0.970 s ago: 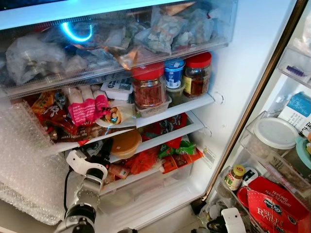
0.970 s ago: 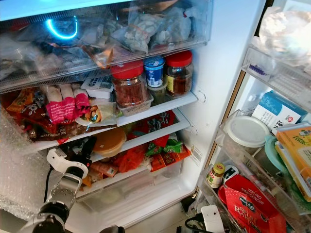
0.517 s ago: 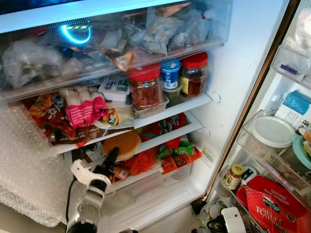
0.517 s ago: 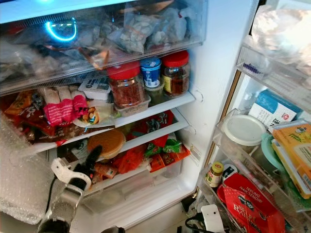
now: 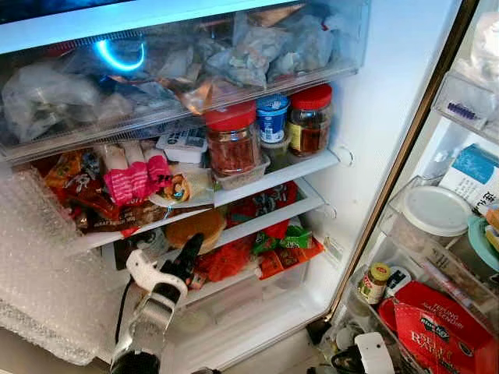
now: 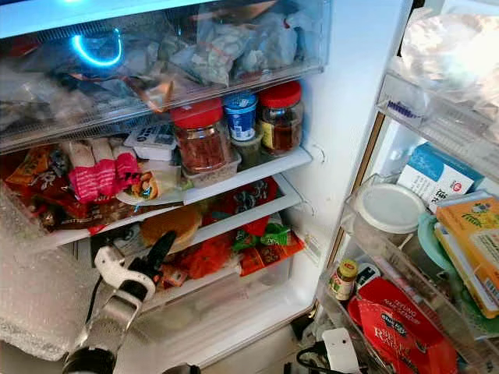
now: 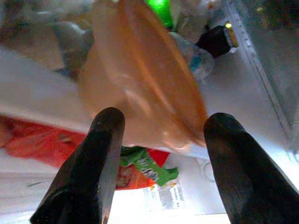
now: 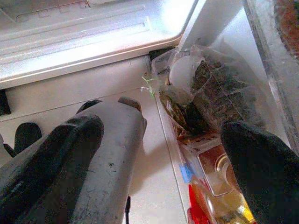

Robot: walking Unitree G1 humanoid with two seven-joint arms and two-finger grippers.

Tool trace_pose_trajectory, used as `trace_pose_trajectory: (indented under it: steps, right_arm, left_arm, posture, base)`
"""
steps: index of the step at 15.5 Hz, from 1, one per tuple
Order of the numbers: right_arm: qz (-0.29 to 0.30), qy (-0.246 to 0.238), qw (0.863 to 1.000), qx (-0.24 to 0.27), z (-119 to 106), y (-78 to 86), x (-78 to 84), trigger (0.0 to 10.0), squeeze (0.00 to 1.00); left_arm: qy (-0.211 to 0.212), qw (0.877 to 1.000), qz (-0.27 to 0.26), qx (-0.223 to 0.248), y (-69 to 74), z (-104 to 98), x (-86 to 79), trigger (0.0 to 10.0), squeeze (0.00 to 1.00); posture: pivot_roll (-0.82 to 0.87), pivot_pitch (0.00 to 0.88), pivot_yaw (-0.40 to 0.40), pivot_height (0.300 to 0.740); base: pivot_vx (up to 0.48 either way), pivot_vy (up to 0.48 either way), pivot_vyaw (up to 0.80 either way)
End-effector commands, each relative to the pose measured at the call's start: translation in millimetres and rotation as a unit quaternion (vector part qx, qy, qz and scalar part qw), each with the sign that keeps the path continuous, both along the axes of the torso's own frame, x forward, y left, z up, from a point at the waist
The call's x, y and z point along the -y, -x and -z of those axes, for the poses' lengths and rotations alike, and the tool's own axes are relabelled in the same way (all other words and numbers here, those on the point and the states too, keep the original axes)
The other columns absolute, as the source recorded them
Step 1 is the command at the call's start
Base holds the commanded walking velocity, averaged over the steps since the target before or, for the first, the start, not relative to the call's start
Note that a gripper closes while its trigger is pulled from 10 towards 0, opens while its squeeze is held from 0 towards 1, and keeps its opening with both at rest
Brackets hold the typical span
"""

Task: Restocking fridge

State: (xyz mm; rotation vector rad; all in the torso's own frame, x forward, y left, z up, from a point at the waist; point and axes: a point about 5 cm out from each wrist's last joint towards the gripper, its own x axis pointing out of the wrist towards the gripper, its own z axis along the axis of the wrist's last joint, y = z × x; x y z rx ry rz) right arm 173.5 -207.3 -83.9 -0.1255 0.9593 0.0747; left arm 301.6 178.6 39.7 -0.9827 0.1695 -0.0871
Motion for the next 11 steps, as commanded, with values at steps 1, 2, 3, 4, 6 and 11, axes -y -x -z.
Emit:
trace_pose_trajectory:
  steps: [1, 2, 3, 4, 6, 11]
  right_arm:
    - [-0.001, 0.002, 1.0, -0.027, 7, 13.8, -2.9, 10.0, 0.0]
    - [-0.001, 0.002, 1.0, -0.027, 7, 13.6, -2.9, 10.0, 0.0]
    - [-0.004, 0.003, 1.0, -0.025, 7, 12.8, -2.7, 10.0, 0.0]
    - [-0.005, 0.004, 1.0, -0.025, 6, 12.4, -2.7, 10.0, 0.0]
    - [-0.006, 0.004, 1.0, -0.023, 6, 11.4, -2.2, 10.0, 0.0]
    - [-0.008, 0.006, 1.0, -0.024, 5, 10.3, -1.3, 10.0, 0.0]
  left_arm:
    - [0.009, 1.0, 0.002, -0.001, -4.4, -3, 1.5, 10.0, 0.0]
    - [0.012, 1.0, 0.002, 0.0, -4.8, -6, 2.0, 10.0, 0.0]
    - [0.014, 1.0, 0.003, 0.001, -8.6, -11, 3.3, 10.0, 0.0]
    - [0.017, 1.0, -0.002, 0.003, -12.1, -12, 2.8, 10.0, 0.0]
    - [0.023, 1.0, -0.006, -0.001, -18.8, -13, 2.6, 10.0, 0.0]
    - [0.021, 1.0, -0.004, -0.015, -33.6, -16, 7.1, 10.0, 0.0]
  posture:
    - [-0.18, 0.0, 0.065, 0.656]
    - [-0.18, 0.0, 0.063, 0.656]
    - [-0.18, 0.0, 0.061, 0.656]
    - [-0.18, 0.0, 0.059, 0.656]
    - [-0.18, 0.0, 0.051, 0.656]
    - [-0.18, 0.0, 0.042, 0.656]
  base:
    - [0.0, 0.0, 0.0]
    - [0.0, 0.0, 0.0]
    - [0.0, 0.0, 0.0]
    - [0.0, 0.0, 0.0]
    - [0.0, 0.0, 0.0]
    - [0.0, 0.0, 0.0]
